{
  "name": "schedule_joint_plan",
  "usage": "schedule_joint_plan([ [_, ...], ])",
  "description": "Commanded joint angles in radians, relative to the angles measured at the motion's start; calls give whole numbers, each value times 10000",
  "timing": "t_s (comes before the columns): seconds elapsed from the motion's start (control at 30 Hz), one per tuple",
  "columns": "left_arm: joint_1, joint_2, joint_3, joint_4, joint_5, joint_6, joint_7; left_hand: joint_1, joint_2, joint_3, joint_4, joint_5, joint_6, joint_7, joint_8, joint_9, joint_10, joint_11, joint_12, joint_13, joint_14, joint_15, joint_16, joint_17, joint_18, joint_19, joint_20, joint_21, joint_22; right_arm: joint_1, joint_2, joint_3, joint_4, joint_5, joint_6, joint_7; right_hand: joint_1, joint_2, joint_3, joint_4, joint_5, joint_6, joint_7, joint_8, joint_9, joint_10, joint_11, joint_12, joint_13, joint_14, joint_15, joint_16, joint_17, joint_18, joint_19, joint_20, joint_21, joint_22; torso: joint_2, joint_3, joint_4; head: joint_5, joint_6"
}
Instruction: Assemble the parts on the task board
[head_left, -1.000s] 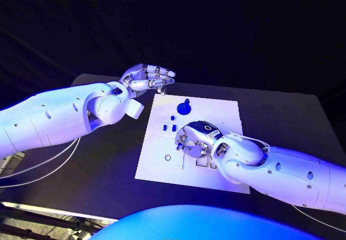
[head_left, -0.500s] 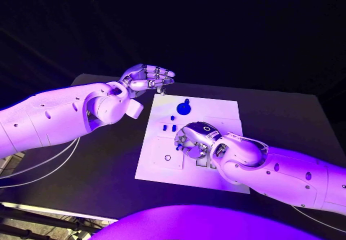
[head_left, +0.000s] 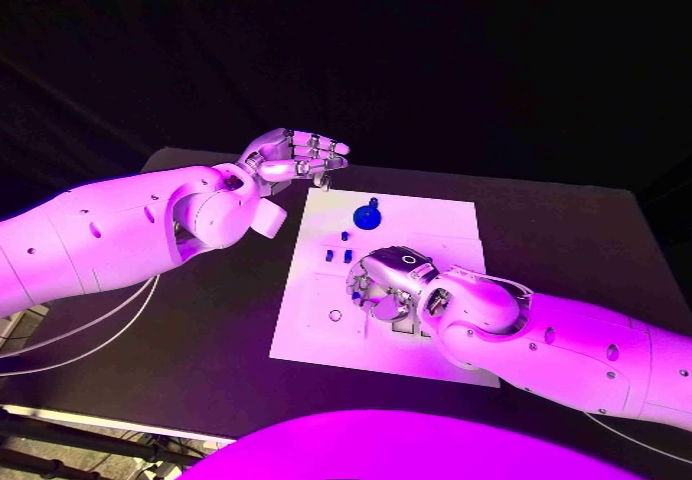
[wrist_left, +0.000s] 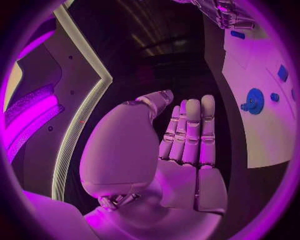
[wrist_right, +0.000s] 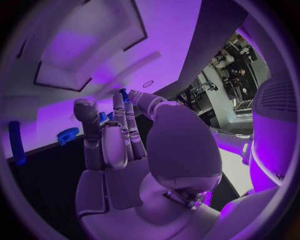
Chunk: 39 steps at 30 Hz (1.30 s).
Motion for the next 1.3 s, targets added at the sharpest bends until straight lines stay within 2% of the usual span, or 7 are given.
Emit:
schedule_joint_plan([
  [0.03,3,17,7,8,16,174,24,-19,79,-34,4,8,-88,-6,39,-11,-68,12,67,8,3,57,-54,-12,142,59,44,-68,-8,-30,13,-29,11,-92,380,87,-68,-120,-52,2,22,-83,22,-66,-13,-215,61,-34,-21,293,95,49,9,-15,-52,21,-40,-3,-8,0,-2,-2,0],
  [0.4,3,18,6,-5,7,208,-11,-19,79,-34,4,8,-88,-6,39,-11,-68,12,67,8,3,57,-54,-12,142,59,44,-68,-8,-30,-6,-42,23,-106,13,-37,5,-174,-55,-28,78,-168,71,-128,-19,-363,107,-28,-37,291,126,89,39,-9,-51,54,-91,-22,-3,5,-12,-9,0],
  [0.53,3,18,6,-9,6,220,-22,-19,79,-34,4,8,-88,-6,39,-11,-68,12,67,8,3,57,-54,-12,142,59,44,-68,-8,-30,-16,-44,11,-103,-151,-74,11,-357,-173,11,83,-539,254,-329,-80,-1432,338,-24,-187,214,331,101,-33,30,-198,211,-402,-231,-7,5,-15,-30,0],
  [0.6,3,18,6,-10,6,227,-28,-19,79,-34,4,8,-88,-6,39,-11,-68,12,67,8,3,57,-54,-12,142,59,44,-68,-8,-30,-30,-45,15,-101,-258,-87,75,-395,-317,10,64,-781,279,-449,-136,-1886,417,24,-184,145,384,99,-88,77,-332,293,-646,-412,-5,5,-13,-43,0],
  [0.77,3,16,6,-19,6,260,-52,-19,79,-34,4,8,-88,-6,39,-11,-68,12,67,8,3,57,-54,-12,142,59,44,-68,-8,-30,-161,-45,131,-100,-636,-134,222,-404,-699,29,63,-1077,307,-618,-221,-2443,471,154,-165,15,435,57,-268,129,-480,370,-925,-585,-12,4,-7,-64,0],
  [1.07,3,-8,4,-45,3,285,-79,-16,92,-60,10,8,-102,-1,48,-15,-93,16,91,18,-7,63,-64,-15,143,64,51,-99,-29,25,-851,-4,828,-58,-997,-171,382,-374,-1074,63,82,-1096,300,-658,-256,-2703,481,340,-138,-34,450,66,-324,148,-517,394,-1039,-632,-20,0,-23,-106,0],
  [1.3,3,-32,-1,-43,3,291,-76,-16,92,-60,10,8,-102,-1,48,-15,-93,16,91,18,-7,63,-64,-15,143,64,51,-99,-29,309,-1752,175,1602,500,-885,-117,450,-331,-1261,136,133,-1010,290,-647,-270,-2631,456,578,-105,33,434,168,-168,128,-393,376,-924,-498,-16,1,-18,-184,0],
])
